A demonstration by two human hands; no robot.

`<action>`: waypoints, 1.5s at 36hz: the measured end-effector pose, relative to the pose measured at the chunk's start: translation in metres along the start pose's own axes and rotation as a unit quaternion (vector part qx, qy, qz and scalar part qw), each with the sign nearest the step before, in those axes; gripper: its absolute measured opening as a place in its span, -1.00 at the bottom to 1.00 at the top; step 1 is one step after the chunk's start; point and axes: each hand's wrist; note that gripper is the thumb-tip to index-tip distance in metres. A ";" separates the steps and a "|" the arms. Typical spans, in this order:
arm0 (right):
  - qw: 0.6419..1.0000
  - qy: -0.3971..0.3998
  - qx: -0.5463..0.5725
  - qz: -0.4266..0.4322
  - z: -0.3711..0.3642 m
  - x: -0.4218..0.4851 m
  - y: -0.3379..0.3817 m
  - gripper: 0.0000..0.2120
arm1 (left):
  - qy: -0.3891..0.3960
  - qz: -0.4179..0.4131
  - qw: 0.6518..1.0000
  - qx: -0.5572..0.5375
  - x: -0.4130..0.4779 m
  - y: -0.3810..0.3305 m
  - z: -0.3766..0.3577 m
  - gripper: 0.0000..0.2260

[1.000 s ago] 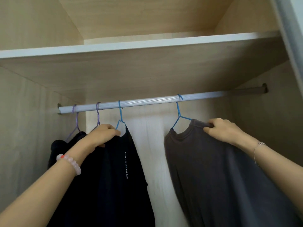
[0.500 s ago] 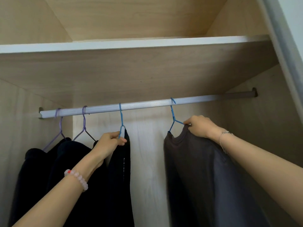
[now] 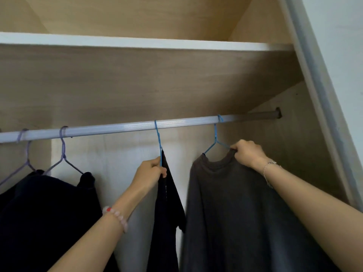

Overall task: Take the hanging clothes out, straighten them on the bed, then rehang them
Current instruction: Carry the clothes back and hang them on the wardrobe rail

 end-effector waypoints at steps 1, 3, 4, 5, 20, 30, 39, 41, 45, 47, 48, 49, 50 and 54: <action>1.000 -0.004 -0.002 -0.002 0.000 0.000 -0.002 -0.61 | 0.001 0.001 1.000 -0.001 0.001 -0.001 -0.004 -0.87; 1.000 -0.013 -0.008 -0.007 -0.001 0.000 -0.006 -0.60 | 0.005 -0.003 1.000 -0.013 0.000 -0.002 -0.012 -0.82; 1.000 -0.020 -0.013 -0.011 -0.001 0.000 -0.007 -0.61 | 0.008 -0.005 1.000 -0.020 -0.001 -0.003 -0.016 -0.77; 0.999 -0.028 -0.020 -0.017 -0.001 0.000 -0.009 -0.62 | 0.009 -0.007 1.000 -0.027 -0.002 -0.003 -0.019 -0.73; 0.996 -0.048 -0.041 -0.056 -0.010 -0.009 -0.022 -0.67 | -0.070 -0.020 0.997 -0.028 -0.009 -0.009 -0.035 -0.72; 0.997 -0.063 0.005 -0.053 -0.013 -0.008 -0.027 -0.68 | -0.103 0.014 0.994 -0.044 -0.008 -0.009 -0.038 -0.63; 0.996 -0.070 0.006 -0.049 -0.009 -0.022 -0.015 -0.66 | -0.030 -0.008 0.999 -0.028 -0.013 -0.006 -0.026 -0.69; 0.994 -0.105 0.002 -0.020 -0.010 -0.027 -0.007 -0.61 | -0.003 -0.022 1.000 -0.016 -0.020 -0.008 -0.022 -0.72; 0.986 -0.158 0.031 0.052 -0.009 -0.036 0.020 -0.57 | 0.039 -0.057 0.998 0.002 -0.036 -0.010 -0.005 -0.71; 0.984 -0.141 0.069 0.081 -0.003 -0.042 0.043 -0.58 | 0.057 -0.067 0.996 0.002 -0.045 -0.011 0.005 -0.71; 0.982 -0.132 0.094 0.094 0.000 -0.046 0.056 -0.60 | 0.062 -0.070 0.996 -0.001 -0.050 -0.012 0.010 -0.72; 0.979 -0.126 0.119 0.106 0.002 -0.049 0.069 -0.61 | 0.064 -0.073 0.995 -0.002 -0.054 -0.012 0.016 -0.75; 0.976 -0.119 0.140 0.118 0.004 -0.053 0.084 -0.62 | 0.064 -0.072 0.995 0.002 -0.058 -0.011 0.022 -0.77; 0.957 -0.082 0.211 0.179 0.007 -0.070 0.142 -0.68 | 0.043 -0.076 0.993 0.081 -0.074 -0.007 0.056 -0.73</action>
Point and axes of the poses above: each hand's wrist, its own x-axis towards the middle knuckle, its own z-axis out of the back of the hand, y = z × x, and after that the axes turned 2 degrees about x, right-handed
